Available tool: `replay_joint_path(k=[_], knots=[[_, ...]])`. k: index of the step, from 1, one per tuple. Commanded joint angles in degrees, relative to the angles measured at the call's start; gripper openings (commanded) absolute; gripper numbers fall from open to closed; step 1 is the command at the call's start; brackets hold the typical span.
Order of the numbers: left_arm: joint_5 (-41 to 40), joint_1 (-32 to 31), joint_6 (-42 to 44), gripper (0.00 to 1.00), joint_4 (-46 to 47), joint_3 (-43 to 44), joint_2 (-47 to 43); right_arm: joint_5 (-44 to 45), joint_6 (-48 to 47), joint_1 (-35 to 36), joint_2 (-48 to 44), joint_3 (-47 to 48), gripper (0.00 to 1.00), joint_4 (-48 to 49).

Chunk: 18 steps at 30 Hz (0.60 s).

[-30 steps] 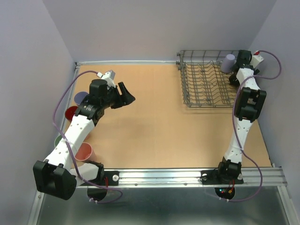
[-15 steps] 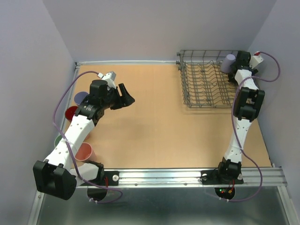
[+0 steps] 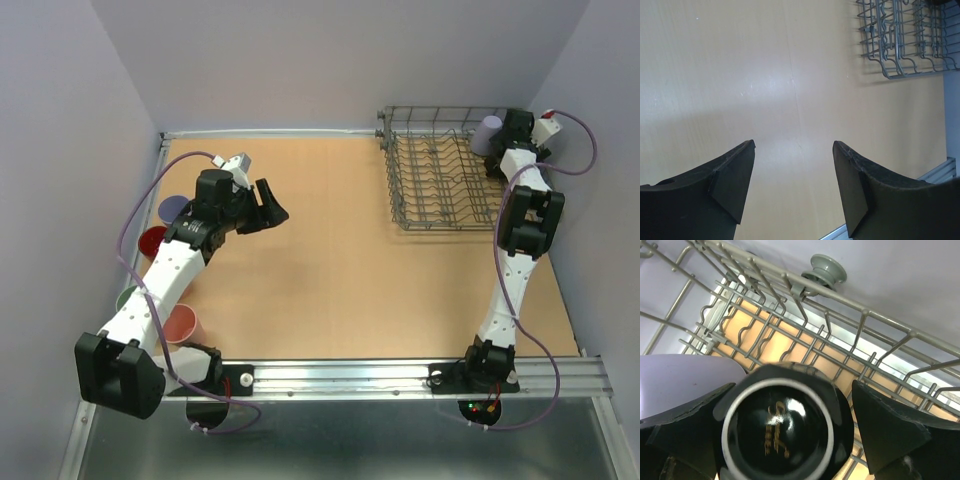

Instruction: Load the cups into the dish rack

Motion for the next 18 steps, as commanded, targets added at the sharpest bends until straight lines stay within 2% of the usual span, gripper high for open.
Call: replay_joint_path(k=[1,18], knots=[[0.7,0.0,0.9,0.74,1.8,1.8,-0.2,1.9,-0.9,-0.3,-2.1,0.2,1.00,2.5],[0.7,0.0,-0.6,0.74,1.9,1.2,-2.2,-1.5,-0.6,-0.3,-8.6,4.4,1.00,3.2]])
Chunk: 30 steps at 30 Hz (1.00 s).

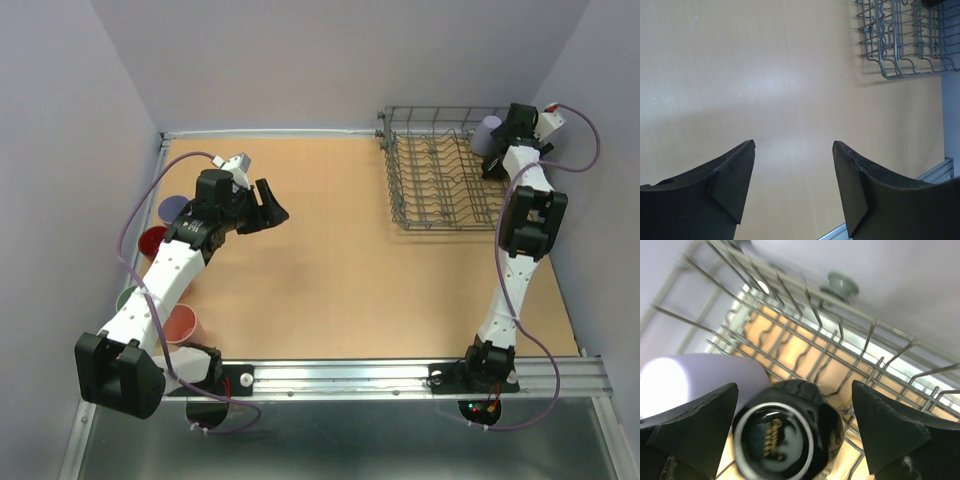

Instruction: Load the cups into the dish rack

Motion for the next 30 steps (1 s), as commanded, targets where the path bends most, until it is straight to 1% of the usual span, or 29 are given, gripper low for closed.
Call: replay_joint_path(k=[1,10,12,13,15,16,17,18,19,20,21,22,23,24,25,26,27,30], knots=[[0.6,0.0,-0.3,0.74,1.7,1.1,-2.5,0.6,-0.2,-0.4,-7.3,4.6,1.00,3.3],[-0.1,0.0,-0.5,0.74,0.8,1.4,-4.0,-0.2,-1.0,-0.4,-15.2,4.6,1.00,3.5],[-1.6,0.0,-0.5,0.74,-0.2,2.3,-4.2,-2.3,-0.4,-0.4,-17.8,2.3,1.00,3.4],[-3.1,0.1,-0.4,0.74,-1.7,3.4,-3.9,-5.9,0.0,-0.4,-21.0,-0.5,1.00,3.4],[-4.8,0.1,0.5,0.74,-3.4,4.6,-2.9,-7.9,-0.5,0.7,-24.4,-4.4,1.00,3.4],[-6.2,0.0,0.6,0.74,-6.0,6.0,-2.5,-8.2,-0.9,3.0,-28.4,-6.6,1.00,3.5],[-10.2,0.1,0.9,0.74,-7.5,6.9,-1.8,-9.6,-1.3,4.5,-30.1,-9.2,1.00,3.4],[-12.7,0.2,1.0,0.74,-11.1,7.9,-0.6,-10.4,-2.4,6.2,-32.2,-13.6,1.00,3.3],[-14.6,0.6,1.4,0.75,-12.4,8.9,0.1,-11.2,-2.7,8.1,-34.2,-16.4,1.00,3.3],[-17.0,2.1,1.6,0.75,-13.7,10.5,0.8,-11.0,-2.9,12.6,-39.1,-19.1,1.00,3.4],[-19.3,3.0,1.8,0.75,-14.9,11.3,1.8,-10.6,-3.3,14.9,-41.4,-24.5,1.00,3.2],[-20.8,5.0,2.0,0.75,-16.1,12.4,2.0,-10.0,-3.2,20.0,-46.4,-27.1,1.00,3.1],[-21.4,5.9,2.3,0.75,-16.5,12.8,2.1,-10.0,-2.2,22.2,-48.6,-29.7,1.00,2.9],[-22.2,6.6,2.4,0.75,-16.9,13.3,2.5,-10.8,0.8,23.8,-50.7,-35.6,1.00,2.9],[-23.8,7.4,2.1,0.75,-18.5,13.8,2.8,-11.9,2.6,25.5,-52.5,-37.9,1.00,2.9],[-26.0,8.0,1.8,0.75,-19.2,14.8,3.1,-16.5,4.3,27.4,-53.7,-40.3,1.00,2.9],[-26.8,8.6,1.7,0.75,-19.9,15.1,3.6,-19.2,6.1,28.3,-55.2,-42.0,1.00,2.7],[-30.6,10.5,1.3,0.75,-21.5,15.9,4.6,-25.6,6.3,33.5,-57.2,-46.6,1.00,1.1]])
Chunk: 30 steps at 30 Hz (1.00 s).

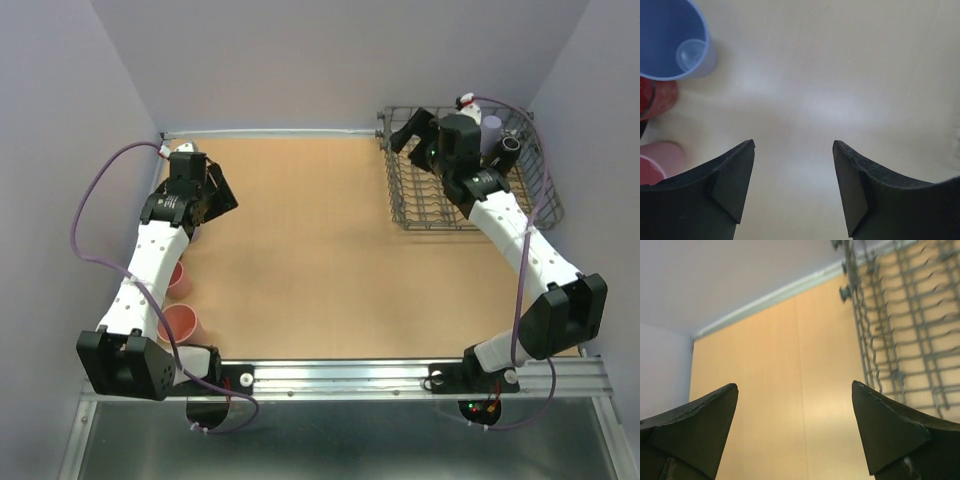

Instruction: Load the cups into the dish rack

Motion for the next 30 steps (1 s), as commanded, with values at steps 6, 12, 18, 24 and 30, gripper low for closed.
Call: replay_joint_path(k=[6,12,18,24,30], knots=[[-12.2,6.9,-1.4,0.75,-4.5,4.5,2.8,-17.4,5.7,4.4,-11.5,-16.9,1.00,-2.5],[-11.2,13.7,-3.4,0.74,-4.9,9.5,7.6,-19.8,3.9,4.4,-18.8,-20.3,1.00,-5.3],[-8.2,18.6,-3.8,0.72,-3.8,11.3,11.1,-21.2,4.5,4.4,-21.6,-22.1,1.00,-7.7],[-8.4,20.3,-2.2,0.70,1.9,7.5,13.4,-22.8,4.5,4.4,-22.2,-22.5,1.00,-8.6],[-7.8,20.5,-1.2,0.70,5.2,5.3,15.5,-23.0,3.5,4.4,-22.0,-22.2,1.00,-9.9]])
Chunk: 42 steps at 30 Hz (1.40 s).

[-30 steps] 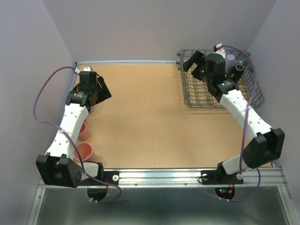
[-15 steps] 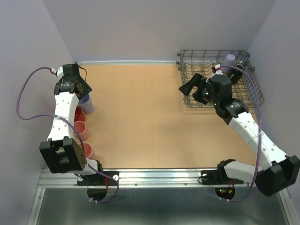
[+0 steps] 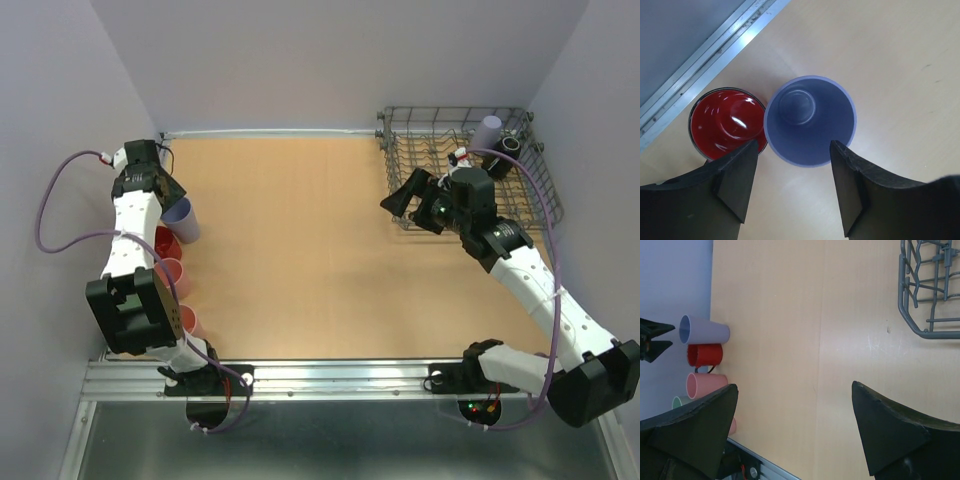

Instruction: Load the cups into the dish rack

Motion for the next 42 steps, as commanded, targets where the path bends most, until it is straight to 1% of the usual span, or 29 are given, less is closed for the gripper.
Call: replay_joint_path(k=[1,7,12,16,20,25,27,33,36,37,39,40,42], knots=[[0.2,0.2,1.2,0.70,4.3,-1.7,1.4,-1.2,-1.2,0.1,-0.5,0.0,1.00,-0.7],[0.2,0.2,0.9,0.66,6.3,-3.3,4.2,-1.5,-1.3,0.1,-0.4,-0.2,1.00,-1.4],[-0.1,0.1,0.5,0.57,6.3,-3.5,5.8,-1.2,-1.8,0.1,-0.2,-0.6,1.00,-2.1],[0.7,0.2,0.2,0.54,6.7,-4.2,6.2,-0.9,-1.8,0.1,0.4,-0.5,1.00,-2.2],[1.4,0.2,0.1,0.53,6.6,-3.8,6.0,-0.9,-1.9,0.1,1.3,0.1,1.00,-2.2],[1.0,0.2,1.4,0.56,5.3,-1.1,4.1,-0.6,-2.1,0.1,1.9,-0.1,1.00,-2.1],[0.3,0.2,2.4,0.56,4.8,-0.3,4.2,-0.4,-2.1,0.1,2.5,-0.3,1.00,-2.2],[1.4,0.2,2.3,0.55,5.8,-2.5,5.8,-0.1,-2.4,0.1,3.6,0.7,1.00,-2.2],[2.5,0.1,2.2,0.44,7.8,-4.3,6.6,0.2,-3.0,0.1,3.9,1.0,1.00,-2.2],[2.6,0.2,2.3,0.34,8.5,-4.4,7.2,0.2,-3.0,0.0,3.9,1.0,1.00,-2.2],[3.5,0.1,2.4,0.25,8.9,-4.5,8.0,0.1,-3.0,0.1,3.8,0.9,1.00,-2.2],[4.0,0.2,2.4,0.16,9.5,-4.5,8.5,0.1,-2.9,0.1,3.7,0.8,1.00,-2.2],[5.4,0.2,2.4,0.05,9.7,-3.8,8.7,0.1,-2.6,0.1,3.3,0.8,1.00,-2.3]])
